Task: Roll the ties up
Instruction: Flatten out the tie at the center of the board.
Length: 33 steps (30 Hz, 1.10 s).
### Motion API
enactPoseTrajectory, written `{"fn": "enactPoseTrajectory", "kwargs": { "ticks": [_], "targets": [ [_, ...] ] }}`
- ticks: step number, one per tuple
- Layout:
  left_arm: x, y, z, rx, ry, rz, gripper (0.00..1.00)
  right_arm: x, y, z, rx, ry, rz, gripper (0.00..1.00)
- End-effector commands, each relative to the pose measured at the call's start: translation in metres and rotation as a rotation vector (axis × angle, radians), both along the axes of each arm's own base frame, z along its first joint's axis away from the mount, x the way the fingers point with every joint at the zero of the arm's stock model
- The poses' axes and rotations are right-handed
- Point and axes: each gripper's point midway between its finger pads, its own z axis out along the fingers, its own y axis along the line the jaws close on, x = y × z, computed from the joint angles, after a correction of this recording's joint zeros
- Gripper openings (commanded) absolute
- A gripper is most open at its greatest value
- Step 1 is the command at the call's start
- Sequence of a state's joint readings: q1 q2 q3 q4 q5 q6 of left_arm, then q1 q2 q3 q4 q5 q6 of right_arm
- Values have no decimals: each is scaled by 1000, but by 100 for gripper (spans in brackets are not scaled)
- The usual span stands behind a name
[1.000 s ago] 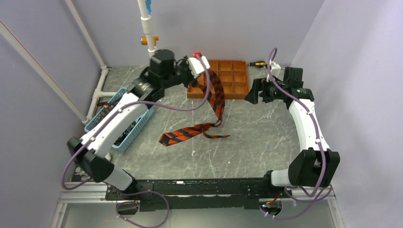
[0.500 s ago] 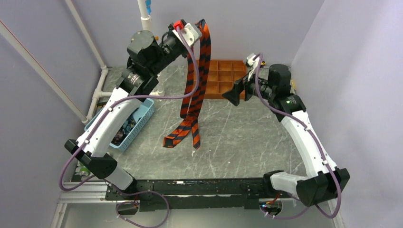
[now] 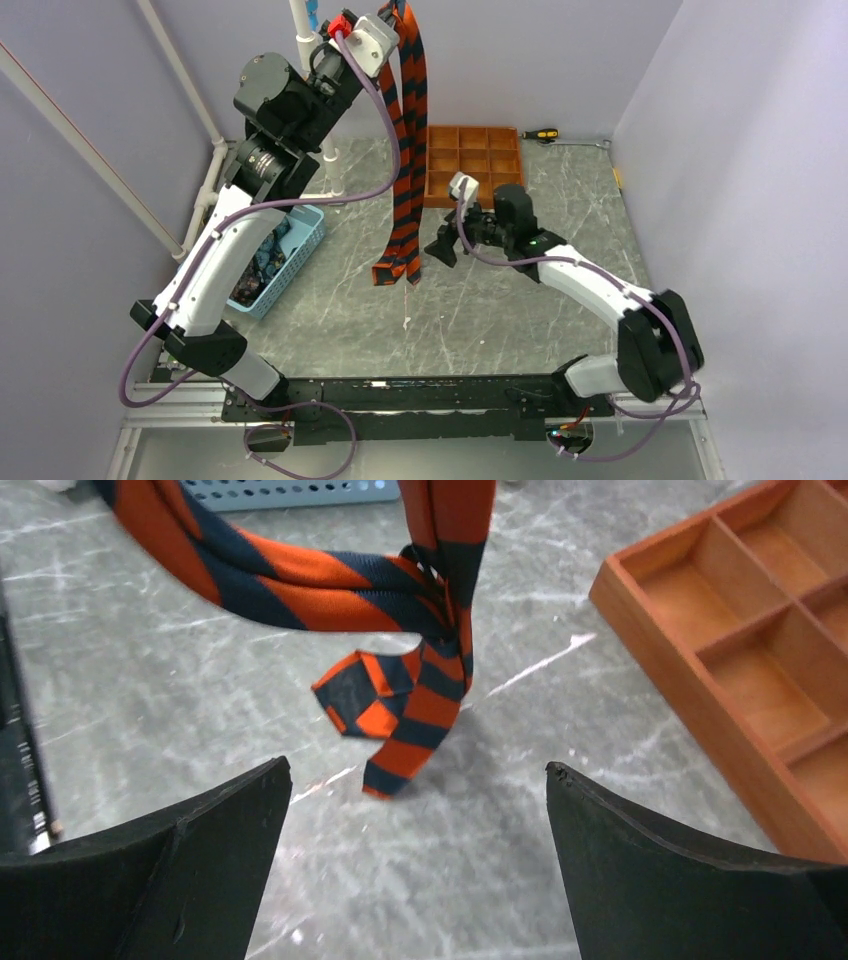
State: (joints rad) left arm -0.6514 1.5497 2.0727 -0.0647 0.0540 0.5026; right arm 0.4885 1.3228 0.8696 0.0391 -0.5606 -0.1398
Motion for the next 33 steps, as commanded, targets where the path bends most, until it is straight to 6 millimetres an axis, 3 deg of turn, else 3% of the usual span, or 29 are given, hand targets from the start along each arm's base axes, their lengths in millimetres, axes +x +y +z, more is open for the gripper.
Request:
{"fn": "enactPoseTrajectory", "kwargs": {
  "ticks": [1, 9, 15, 17, 21, 22, 25, 26, 28, 30, 33],
  "targets": [
    [-17, 21, 40, -87, -83, 34, 0, 40, 28, 26, 73, -250, 7, 100],
    [-18, 35, 51, -116, -101, 87, 0, 71, 61, 4, 87, -287, 58, 100],
    [-16, 49, 53, -104, -102, 148, 0, 76, 100, 4, 168, -268, 120, 98],
    [-17, 55, 53, -102, -99, 166, 0, 77, 109, 1, 179, -257, 137, 84],
    [-13, 68, 48, -86, -98, 241, 0, 77, 112, -12, 139, -176, 155, 17],
    [-10, 72, 44, -80, -90, 268, 0, 74, 106, -13, 122, -150, 154, 2],
    [7, 86, 17, -32, -45, 398, 0, 57, 74, -8, 69, -79, 188, 0],
    [12, 99, 9, -44, -24, 475, 0, 52, 59, -3, 44, -72, 186, 0],
    [23, 122, -18, -45, 41, 640, 0, 39, 21, 8, -32, -47, 202, 0],
    [27, 151, -46, -76, 102, 819, 0, 12, -23, 7, -161, 9, 261, 0],
    [23, 159, -102, 17, 232, 841, 0, -36, -96, 5, -349, 155, 298, 0]
  ]
}}
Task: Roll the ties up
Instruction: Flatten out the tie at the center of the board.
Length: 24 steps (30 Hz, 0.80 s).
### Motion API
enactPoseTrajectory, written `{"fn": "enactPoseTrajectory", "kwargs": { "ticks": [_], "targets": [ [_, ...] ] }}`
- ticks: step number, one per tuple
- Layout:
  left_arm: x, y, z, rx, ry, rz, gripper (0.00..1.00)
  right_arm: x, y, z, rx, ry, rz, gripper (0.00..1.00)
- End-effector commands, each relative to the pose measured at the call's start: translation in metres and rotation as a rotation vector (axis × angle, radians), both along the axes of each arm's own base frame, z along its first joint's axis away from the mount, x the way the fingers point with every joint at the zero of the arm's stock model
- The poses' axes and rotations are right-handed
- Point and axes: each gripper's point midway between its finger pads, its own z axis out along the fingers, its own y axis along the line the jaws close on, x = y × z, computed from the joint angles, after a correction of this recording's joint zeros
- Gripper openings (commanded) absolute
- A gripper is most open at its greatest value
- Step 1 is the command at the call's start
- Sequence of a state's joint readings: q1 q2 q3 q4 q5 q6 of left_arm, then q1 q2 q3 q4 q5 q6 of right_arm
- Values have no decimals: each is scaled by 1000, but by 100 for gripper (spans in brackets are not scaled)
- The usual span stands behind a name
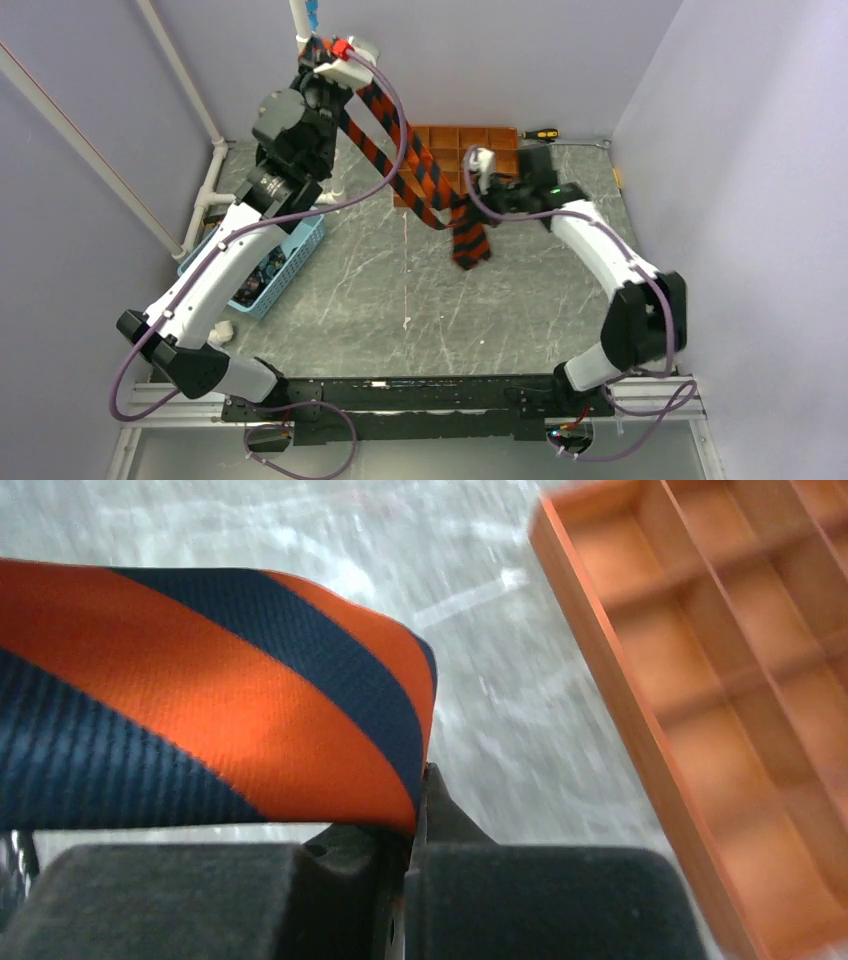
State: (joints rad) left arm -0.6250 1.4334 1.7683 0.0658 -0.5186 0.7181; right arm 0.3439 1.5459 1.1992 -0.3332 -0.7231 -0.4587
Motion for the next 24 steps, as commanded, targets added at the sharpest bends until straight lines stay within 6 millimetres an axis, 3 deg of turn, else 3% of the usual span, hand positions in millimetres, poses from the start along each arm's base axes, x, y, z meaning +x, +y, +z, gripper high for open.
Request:
{"fn": "enactPoseTrajectory", "kwargs": {
  "ticks": [1, 4, 8, 11, 13, 16, 17, 18, 21, 24],
  "targets": [
    [-18, 45, -62, -29, 183, 162, 0, -93, -89, 10, -260, 152, 163, 0],
    [-34, 31, -136, -54, 426, 38, 0, -126, -137, 4, -392, 234, 146, 0],
    [-60, 34, -245, -39, 746, 0, 0, -183, -169, -41, -537, 429, 245, 0],
    [-74, 47, -310, -36, 980, 34, 0, -191, -187, -70, -641, 515, 331, 0],
    [-76, 56, -343, -60, 1120, 58, 0, -169, -185, -81, -644, 585, 341, 0],
    [-69, 70, -376, -81, 1265, 100, 0, -113, -168, -86, -603, 670, 272, 43],
    [-64, 77, -384, -82, 1297, 112, 0, -94, -165, -83, -595, 661, 228, 64],
    [-60, 85, -390, -76, 1321, 130, 0, -80, -164, -75, -592, 633, 194, 71],
    [-50, 111, -401, -45, 1339, 169, 5, -75, -176, -58, -619, 561, 149, 81],
    [-46, 113, -405, 20, 1329, 119, 26, -102, -197, -58, -610, 616, 81, 80]
  ]
}}
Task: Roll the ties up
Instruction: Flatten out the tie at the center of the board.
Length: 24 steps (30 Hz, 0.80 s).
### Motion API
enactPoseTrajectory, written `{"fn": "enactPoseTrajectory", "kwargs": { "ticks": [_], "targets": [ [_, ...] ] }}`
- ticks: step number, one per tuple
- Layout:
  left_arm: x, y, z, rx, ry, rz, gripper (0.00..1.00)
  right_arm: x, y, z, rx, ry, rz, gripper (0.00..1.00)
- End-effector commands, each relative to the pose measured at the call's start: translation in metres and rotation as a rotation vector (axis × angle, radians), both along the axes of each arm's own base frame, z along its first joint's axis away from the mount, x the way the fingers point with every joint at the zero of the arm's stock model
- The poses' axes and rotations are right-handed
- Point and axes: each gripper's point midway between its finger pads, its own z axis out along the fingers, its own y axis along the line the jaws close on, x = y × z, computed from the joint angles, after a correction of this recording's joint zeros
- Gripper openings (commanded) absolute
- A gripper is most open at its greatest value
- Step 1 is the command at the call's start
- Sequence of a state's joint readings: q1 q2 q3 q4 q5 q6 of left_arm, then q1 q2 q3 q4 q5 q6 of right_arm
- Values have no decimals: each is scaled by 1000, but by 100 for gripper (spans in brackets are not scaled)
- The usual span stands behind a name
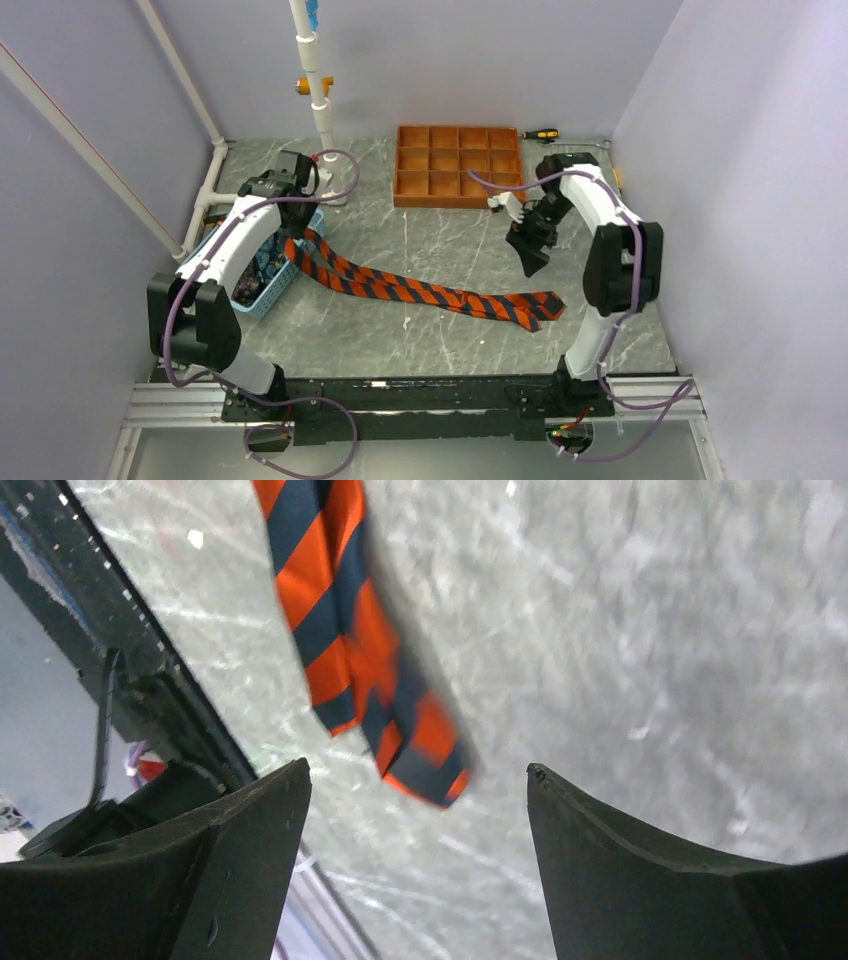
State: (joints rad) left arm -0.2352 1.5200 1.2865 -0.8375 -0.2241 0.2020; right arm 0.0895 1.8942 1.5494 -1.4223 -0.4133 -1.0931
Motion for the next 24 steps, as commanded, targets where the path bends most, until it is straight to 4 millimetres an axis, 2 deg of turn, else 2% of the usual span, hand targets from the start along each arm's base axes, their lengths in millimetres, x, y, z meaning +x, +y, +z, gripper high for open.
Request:
{"fn": "enactPoseTrajectory", "kwargs": {
  "ticks": [1, 3, 5, 7, 10, 12, 14, 16, 18, 20, 24],
  "targets": [
    [6, -2, 17, -25, -55, -109, 36, -41, -33, 29, -27, 11, -128, 79],
    [9, -12, 20, -60, -63, -172, 57, -58, -46, 26, -19, 50, -211, 77],
    [11, -25, 22, -108, -67, -238, 68, -71, -56, 25, 9, 68, -298, 77],
    [10, -46, 25, -190, -64, -347, 81, -77, -56, 27, 63, 70, -358, 78],
    [-4, -90, 31, -348, -89, -593, 89, -86, -50, 24, 122, 87, -401, 82],
    [-20, -120, 32, -414, -137, -825, 88, -83, -49, 11, 117, 86, -431, 79],
    [-39, -143, 21, -414, -169, -1020, 83, -72, -53, -2, 96, 75, -493, 64],
    [-52, -158, 7, -351, -173, -1179, 77, -58, -54, -10, 93, 69, -550, 48],
    [-66, -166, -12, -284, -130, -1314, 73, -51, -51, -14, 107, 90, -596, 40],
    [-74, -168, -33, -231, -78, -1392, 73, -51, -47, -22, 110, 132, -621, 36],
    [-72, -167, -65, -153, 1, -1419, 75, -61, -48, -47, 52, 186, -632, 33]
  ]
}}
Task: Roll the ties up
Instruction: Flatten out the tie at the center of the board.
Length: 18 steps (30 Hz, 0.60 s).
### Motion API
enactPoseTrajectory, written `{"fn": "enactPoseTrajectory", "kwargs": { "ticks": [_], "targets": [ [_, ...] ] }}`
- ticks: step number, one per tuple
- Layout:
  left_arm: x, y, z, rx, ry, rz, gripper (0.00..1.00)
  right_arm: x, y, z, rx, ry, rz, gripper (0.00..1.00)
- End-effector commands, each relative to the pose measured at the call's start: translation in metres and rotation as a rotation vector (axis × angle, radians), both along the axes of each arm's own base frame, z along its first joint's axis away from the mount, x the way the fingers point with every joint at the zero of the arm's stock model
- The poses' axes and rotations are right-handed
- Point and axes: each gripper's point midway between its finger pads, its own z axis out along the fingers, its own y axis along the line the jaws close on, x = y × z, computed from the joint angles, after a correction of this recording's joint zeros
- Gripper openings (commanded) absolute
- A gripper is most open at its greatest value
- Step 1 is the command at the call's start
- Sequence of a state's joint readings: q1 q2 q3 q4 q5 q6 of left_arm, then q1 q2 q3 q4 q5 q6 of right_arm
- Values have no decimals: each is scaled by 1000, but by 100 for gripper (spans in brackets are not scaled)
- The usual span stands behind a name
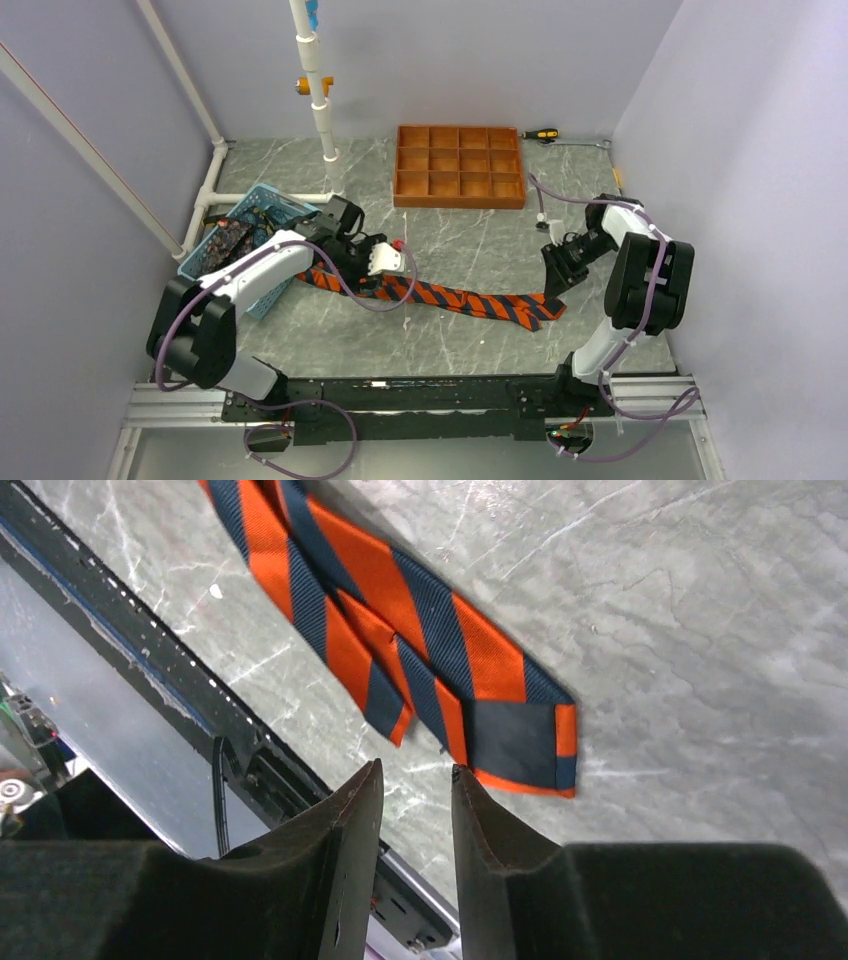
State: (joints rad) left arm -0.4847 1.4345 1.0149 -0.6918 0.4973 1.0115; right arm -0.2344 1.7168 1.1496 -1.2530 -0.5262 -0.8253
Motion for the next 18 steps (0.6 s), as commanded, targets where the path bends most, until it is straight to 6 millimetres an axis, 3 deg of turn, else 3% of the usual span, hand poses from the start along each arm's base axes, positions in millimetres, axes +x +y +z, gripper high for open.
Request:
{"fn": "enactPoseTrajectory", "kwargs": {
  "ticks": [1, 5, 9, 12, 18],
  "targets": [
    [9, -4, -26, 77, -65, -128, 75, 1, 0, -23, -36, 33, -53, 33],
    [8, -3, -48, 144, -47, -138, 72, -4, -10, -41, -107, 61, -61, 31],
    [6, 9, -74, 239, -39, -139, 68, -10, -21, -51, -178, 78, -54, 27],
    [6, 16, -85, 287, -20, -128, 54, -13, -34, -59, -249, 75, -44, 24],
    [11, 18, -84, 302, -34, -115, 28, -14, -62, -71, -364, 78, -34, 18]
  ]
}}
